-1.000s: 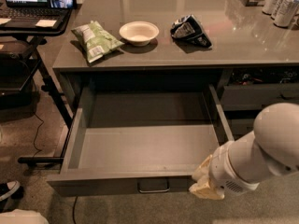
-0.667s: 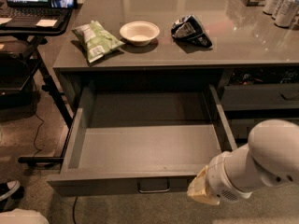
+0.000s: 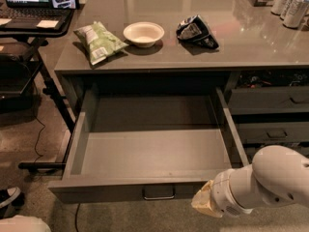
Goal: Close top drawer
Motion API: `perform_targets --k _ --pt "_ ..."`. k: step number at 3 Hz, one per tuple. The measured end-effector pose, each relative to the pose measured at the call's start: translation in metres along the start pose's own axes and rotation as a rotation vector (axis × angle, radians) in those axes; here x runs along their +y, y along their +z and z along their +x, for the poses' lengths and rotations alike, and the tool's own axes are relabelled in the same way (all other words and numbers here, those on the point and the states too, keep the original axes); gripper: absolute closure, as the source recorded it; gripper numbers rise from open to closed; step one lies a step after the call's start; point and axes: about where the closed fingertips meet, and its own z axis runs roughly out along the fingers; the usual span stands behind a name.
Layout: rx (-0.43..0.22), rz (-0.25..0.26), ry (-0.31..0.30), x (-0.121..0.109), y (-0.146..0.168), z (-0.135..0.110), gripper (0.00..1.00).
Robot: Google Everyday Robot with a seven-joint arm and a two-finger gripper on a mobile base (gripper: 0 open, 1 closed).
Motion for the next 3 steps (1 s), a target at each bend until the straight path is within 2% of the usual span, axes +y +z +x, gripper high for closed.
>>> perform_targets --k 1,2,3 --pt "-0.024 0.021 -0.041 -0.014 0.009 0.0 1.0" --pt "-0.056 0.035 -0.108 -0.031 0.01 -0.012 0.83" --pt "-0.086 0.044 -0.17 -0.049 0.01 -0.024 0.59"
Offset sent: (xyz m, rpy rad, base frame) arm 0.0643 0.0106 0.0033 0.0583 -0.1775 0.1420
